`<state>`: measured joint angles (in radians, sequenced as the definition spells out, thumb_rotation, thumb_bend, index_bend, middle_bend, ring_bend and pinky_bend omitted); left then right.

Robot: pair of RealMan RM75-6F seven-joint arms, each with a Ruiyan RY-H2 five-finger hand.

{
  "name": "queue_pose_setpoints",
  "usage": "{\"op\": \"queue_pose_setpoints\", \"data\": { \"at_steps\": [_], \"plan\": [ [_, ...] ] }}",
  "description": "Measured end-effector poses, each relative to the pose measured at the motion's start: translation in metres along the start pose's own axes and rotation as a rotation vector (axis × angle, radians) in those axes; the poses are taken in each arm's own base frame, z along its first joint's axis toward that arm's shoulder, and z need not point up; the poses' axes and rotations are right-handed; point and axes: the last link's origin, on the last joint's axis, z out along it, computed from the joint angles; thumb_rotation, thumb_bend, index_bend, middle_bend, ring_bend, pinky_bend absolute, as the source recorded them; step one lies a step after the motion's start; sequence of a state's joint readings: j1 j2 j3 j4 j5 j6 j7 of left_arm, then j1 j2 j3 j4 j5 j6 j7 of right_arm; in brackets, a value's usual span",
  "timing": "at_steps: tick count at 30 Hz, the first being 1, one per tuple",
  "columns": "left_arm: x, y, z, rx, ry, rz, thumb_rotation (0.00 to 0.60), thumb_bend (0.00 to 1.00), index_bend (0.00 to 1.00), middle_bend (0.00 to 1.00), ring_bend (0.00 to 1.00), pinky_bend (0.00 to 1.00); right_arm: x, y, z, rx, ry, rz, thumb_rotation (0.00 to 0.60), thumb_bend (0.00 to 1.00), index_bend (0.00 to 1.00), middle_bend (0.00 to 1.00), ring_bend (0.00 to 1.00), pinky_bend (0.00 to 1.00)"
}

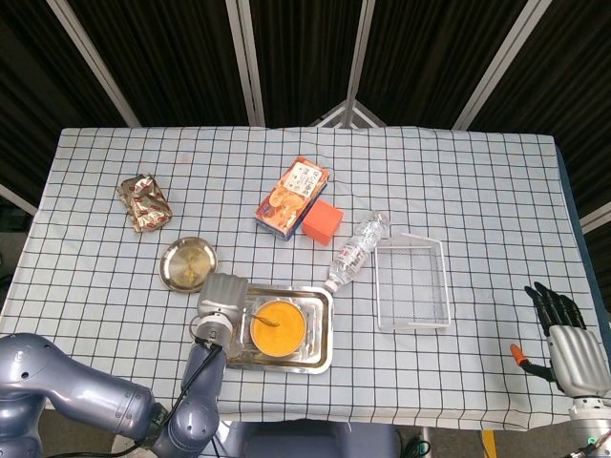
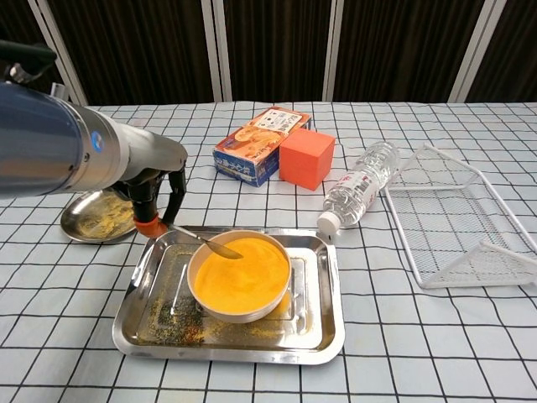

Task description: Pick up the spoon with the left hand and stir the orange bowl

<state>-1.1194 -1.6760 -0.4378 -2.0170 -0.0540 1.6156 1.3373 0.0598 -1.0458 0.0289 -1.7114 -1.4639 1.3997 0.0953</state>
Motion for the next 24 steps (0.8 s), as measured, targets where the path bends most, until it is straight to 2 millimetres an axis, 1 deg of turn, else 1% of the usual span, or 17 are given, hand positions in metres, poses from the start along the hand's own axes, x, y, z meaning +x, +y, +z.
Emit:
{"op": "queue_pose_setpoints", "data": {
  "at_steps": [3,8,12,15,16,19,24],
  "plan": [
    [0.002,-0.001,0.001,-0.011,0.057,-0.015,0.6,0.79,0.87,1.0,0.92,0.97,0.0,0.0,0.0,0.001,0.003,0.001,0.6,0.36,0.0,0.0,0.0,0.0],
    [0.003,-0.006,0.003,-0.037,0.213,-0.017,0.6,0.79,0.87,1.0,0.92,0.97,0.0,0.0,0.0,0.0,0.001,0.001,0.6,0.36,0.0,0.0,0.0,0.0],
    [-0.001,-0.017,0.007,-0.047,0.349,-0.002,0.6,0.78,0.87,1.0,0.92,0.97,0.0,0.0,0.0,-0.002,0.002,0.001,0.6,0.36,0.0,0.0,0.0,0.0],
    [-0.012,-0.038,0.016,-0.017,0.401,0.0,0.6,0.78,0.87,1.0,0.92,0.97,0.0,0.0,0.0,-0.002,0.001,0.002,0.6,0.36,0.0,0.0,0.0,0.0],
    [-0.015,-0.049,0.02,0.01,0.41,-0.003,0.6,0.78,0.87,1.0,0.92,0.97,0.0,0.0,-0.001,-0.002,0.0,0.002,0.6,0.36,0.0,0.0,0.0,0.0],
    [-0.02,-0.075,0.031,0.072,0.418,-0.011,0.6,0.77,0.87,1.0,0.92,0.97,0.0,0.0,-0.001,-0.001,0.0,0.003,0.6,0.36,0.0,0.0,0.0,0.0],
    [-0.028,-0.103,0.048,0.135,0.403,-0.021,0.6,0.77,0.86,1.0,0.92,0.97,0.0,0.0,-0.001,-0.002,-0.002,0.005,0.6,0.36,0.0,0.0,0.0,0.0]
  ]
}}
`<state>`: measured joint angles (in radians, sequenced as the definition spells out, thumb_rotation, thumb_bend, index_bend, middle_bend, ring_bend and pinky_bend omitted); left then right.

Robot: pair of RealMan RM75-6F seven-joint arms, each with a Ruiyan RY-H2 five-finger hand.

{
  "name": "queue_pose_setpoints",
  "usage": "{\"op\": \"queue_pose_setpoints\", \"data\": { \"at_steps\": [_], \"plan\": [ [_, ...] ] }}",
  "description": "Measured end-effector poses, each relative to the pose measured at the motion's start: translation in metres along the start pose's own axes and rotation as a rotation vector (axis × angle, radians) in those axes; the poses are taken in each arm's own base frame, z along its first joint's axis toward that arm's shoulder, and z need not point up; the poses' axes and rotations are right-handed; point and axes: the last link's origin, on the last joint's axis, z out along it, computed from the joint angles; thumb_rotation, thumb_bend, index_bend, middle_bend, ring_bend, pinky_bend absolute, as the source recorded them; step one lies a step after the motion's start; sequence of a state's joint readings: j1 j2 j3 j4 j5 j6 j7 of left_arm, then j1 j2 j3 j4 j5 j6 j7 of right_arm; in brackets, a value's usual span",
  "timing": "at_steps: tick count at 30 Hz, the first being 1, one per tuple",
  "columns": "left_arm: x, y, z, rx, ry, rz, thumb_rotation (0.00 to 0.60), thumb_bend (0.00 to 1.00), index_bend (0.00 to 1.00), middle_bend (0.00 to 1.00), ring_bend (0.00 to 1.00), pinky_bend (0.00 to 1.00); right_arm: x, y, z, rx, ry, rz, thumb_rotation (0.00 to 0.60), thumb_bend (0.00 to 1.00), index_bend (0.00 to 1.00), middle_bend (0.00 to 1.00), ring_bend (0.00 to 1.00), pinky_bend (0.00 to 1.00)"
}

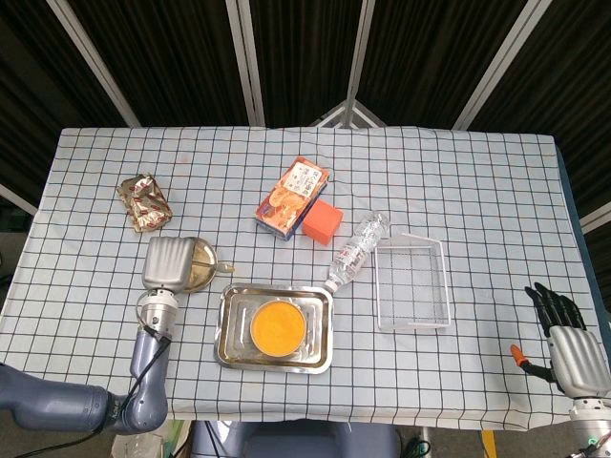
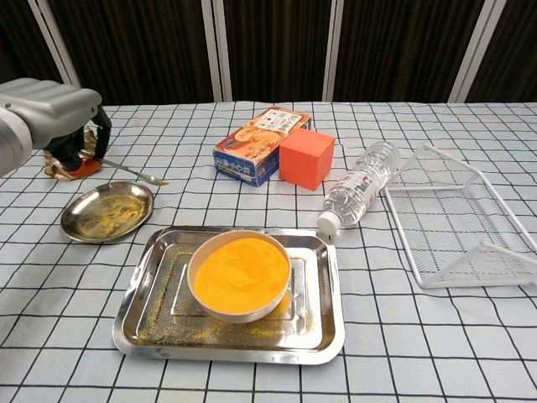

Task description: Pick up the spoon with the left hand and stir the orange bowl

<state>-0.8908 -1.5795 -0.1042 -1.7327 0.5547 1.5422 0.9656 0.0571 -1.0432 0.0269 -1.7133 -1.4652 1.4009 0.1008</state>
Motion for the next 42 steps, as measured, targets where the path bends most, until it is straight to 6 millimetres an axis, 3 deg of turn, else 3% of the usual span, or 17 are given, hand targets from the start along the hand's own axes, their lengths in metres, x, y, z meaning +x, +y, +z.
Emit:
{"op": "queue_pose_setpoints", "data": {
  "at_steps": [8,17,24,27,29,32,38,42],
  "plan": [
    [-0.031,-0.031,0.025,0.082,-0.041,0.014,0.6,0.76,0.86,1.0,0.92,0.97,-0.001,0.0,0.001,-0.004,-0.005,0.004,0.6,0.36,0.0,0.0,0.0,0.0],
    [-0.067,-0.031,0.031,0.109,-0.096,0.022,0.6,0.7,0.84,1.0,0.89,0.96,0.0,0.001,0.0,-0.013,-0.011,0.011,0.6,0.36,0.0,0.0,0.0,0.0],
    [-0.075,-0.033,0.031,0.122,-0.09,0.024,0.6,0.41,0.69,0.92,0.87,0.94,0.0,0.001,0.0,-0.012,-0.009,0.012,0.6,0.36,0.0,0.0,0.0,0.0],
    [-0.074,-0.037,0.03,0.127,-0.077,0.011,0.6,0.22,0.57,0.89,0.87,0.94,0.0,0.0,0.0,-0.013,-0.009,0.013,0.6,0.36,0.0,0.0,0.0,0.0],
    [-0.073,-0.04,0.029,0.128,-0.07,-0.003,0.6,0.14,0.5,0.89,0.87,0.94,0.0,0.0,0.0,-0.013,-0.008,0.014,0.6,0.36,0.0,0.0,0.0,0.0],
    [-0.071,-0.045,0.027,0.13,-0.065,-0.019,0.6,0.09,0.42,0.88,0.87,0.94,0.0,0.0,-0.001,-0.014,-0.008,0.013,0.6,0.36,0.0,0.0,0.0,0.0],
    [-0.069,-0.052,0.023,0.129,-0.065,-0.042,0.6,0.09,0.29,0.86,0.86,0.93,0.0,0.0,-0.001,-0.015,-0.007,0.012,0.6,0.36,0.0,0.0,0.0,0.0],
    [-0.064,-0.058,0.018,0.126,-0.053,-0.085,0.6,0.09,0.23,0.75,0.76,0.84,0.0,0.001,-0.001,-0.014,-0.006,0.011,0.6,0.36,0.0,0.0,0.0,0.0]
  ]
}}
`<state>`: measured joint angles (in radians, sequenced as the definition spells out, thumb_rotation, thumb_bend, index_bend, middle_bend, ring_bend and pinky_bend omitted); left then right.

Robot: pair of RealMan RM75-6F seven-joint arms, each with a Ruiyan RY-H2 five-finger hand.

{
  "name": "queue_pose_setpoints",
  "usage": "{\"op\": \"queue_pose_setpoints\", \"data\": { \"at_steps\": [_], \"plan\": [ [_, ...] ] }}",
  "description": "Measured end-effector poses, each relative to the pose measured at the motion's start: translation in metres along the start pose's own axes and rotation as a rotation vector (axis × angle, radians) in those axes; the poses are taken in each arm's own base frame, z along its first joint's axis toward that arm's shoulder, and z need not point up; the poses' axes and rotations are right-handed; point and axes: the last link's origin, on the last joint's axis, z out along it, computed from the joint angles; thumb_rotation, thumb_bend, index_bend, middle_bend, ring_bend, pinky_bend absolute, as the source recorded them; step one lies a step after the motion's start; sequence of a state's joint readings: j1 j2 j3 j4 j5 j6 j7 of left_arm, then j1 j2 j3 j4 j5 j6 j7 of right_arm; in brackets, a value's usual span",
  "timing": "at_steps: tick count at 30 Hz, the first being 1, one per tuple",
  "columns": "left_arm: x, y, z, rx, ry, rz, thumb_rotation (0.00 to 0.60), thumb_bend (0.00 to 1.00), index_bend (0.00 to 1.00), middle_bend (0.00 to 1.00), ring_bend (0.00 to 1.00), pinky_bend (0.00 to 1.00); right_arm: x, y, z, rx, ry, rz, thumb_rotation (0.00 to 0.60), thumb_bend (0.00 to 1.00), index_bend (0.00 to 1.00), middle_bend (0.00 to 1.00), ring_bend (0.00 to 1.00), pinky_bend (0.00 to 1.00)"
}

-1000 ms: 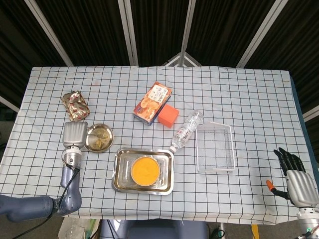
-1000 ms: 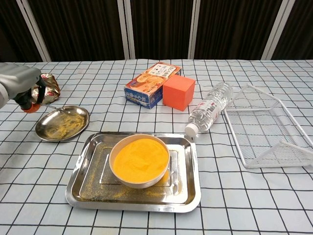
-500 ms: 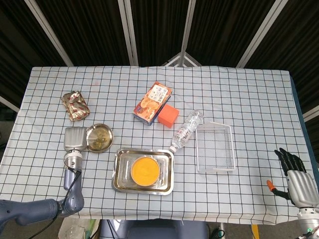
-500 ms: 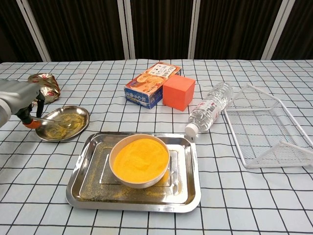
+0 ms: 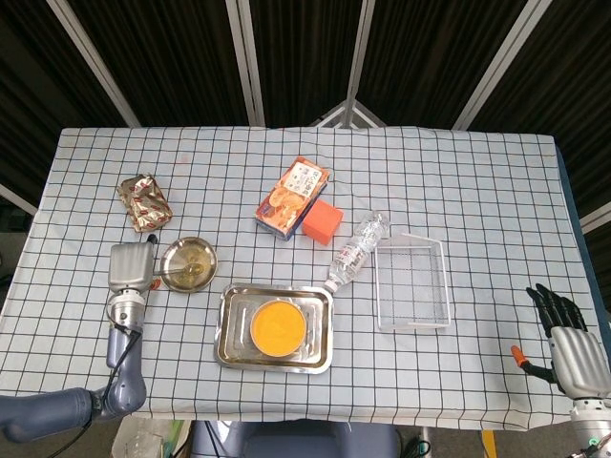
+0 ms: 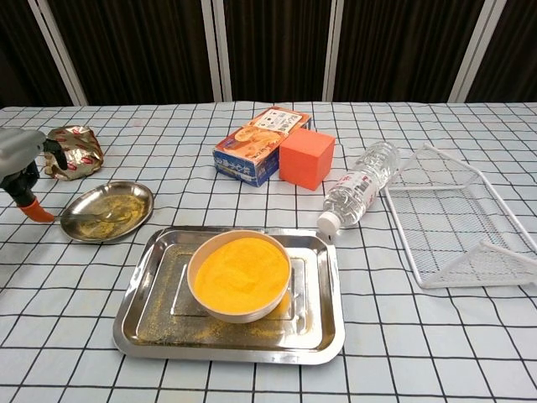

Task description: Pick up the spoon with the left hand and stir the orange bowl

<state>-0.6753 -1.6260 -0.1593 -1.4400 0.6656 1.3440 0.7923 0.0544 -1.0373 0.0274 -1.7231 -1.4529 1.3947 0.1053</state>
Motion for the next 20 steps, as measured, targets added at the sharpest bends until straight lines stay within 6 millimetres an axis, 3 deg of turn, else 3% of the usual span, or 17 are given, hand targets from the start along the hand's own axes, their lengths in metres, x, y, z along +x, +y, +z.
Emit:
{"op": "queue_pose_setpoints", "data": {
  "at_steps": [1,5,6,9,14,20],
  "plan": [
    [0.002,-0.003,-0.002,-0.003,0.005,-0.021,0.6,0.08,0.2,0.7,0.72,0.81,0.0,0.0,0.0,0.001,0.001,-0.001,0.6,0.36,0.0,0.0,0.0,0.0],
    [0.011,-0.015,-0.014,-0.036,0.039,-0.098,0.6,0.03,0.02,0.29,0.35,0.46,0.001,0.001,0.0,0.005,0.004,-0.007,0.6,0.36,0.0,0.0,0.0,0.0],
    [0.014,-0.018,-0.018,-0.05,0.049,-0.117,0.6,0.02,0.0,0.19,0.25,0.37,0.001,0.001,-0.001,0.006,0.006,-0.009,0.6,0.36,0.0,0.0,0.0,0.0],
    [0.022,-0.033,-0.035,-0.105,0.085,-0.173,0.6,0.02,0.0,0.04,0.09,0.21,0.001,0.001,-0.001,0.01,0.011,-0.022,0.6,0.36,0.0,0.0,0.0,0.0],
    [0.033,-0.069,-0.076,-0.205,0.139,-0.199,0.6,0.02,0.0,0.0,0.0,0.01,0.002,0.001,0.0,0.024,0.032,-0.067,0.6,0.36,0.0,0.0,0.0,0.0],
    [0.031,-0.113,-0.132,-0.263,0.172,-0.185,0.6,0.01,0.0,0.0,0.0,0.0,0.002,-0.001,-0.001,0.068,0.102,-0.169,0.6,0.36,0.0,0.0,0.0,0.0]
  ]
}}
